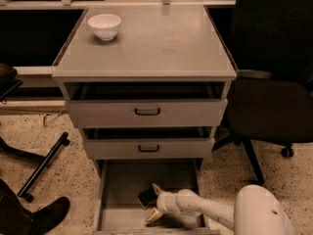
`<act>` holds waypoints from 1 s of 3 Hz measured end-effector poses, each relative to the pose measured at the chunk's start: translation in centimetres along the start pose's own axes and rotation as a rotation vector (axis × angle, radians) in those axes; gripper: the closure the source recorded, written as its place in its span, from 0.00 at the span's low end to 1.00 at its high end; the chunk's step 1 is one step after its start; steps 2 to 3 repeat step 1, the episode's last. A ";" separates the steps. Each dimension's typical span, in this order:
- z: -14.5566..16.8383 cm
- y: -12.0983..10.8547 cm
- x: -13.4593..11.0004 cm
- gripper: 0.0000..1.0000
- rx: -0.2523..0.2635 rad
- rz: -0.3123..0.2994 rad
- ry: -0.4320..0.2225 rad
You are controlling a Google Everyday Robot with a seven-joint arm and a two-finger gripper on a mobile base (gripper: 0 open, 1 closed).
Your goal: Place sponge into bottom drawer
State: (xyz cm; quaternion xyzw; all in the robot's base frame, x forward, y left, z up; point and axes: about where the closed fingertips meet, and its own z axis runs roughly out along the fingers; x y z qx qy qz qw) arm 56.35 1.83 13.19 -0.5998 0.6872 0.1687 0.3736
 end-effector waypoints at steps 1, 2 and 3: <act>0.0 0.0 0.0 0.00 0.000 0.000 0.000; 0.0 0.0 0.0 0.00 0.000 0.000 0.000; 0.0 0.0 0.0 0.00 0.000 0.000 0.000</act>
Offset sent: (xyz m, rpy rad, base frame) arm 0.0000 0.0000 0.0000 0.0000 0.0000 0.0000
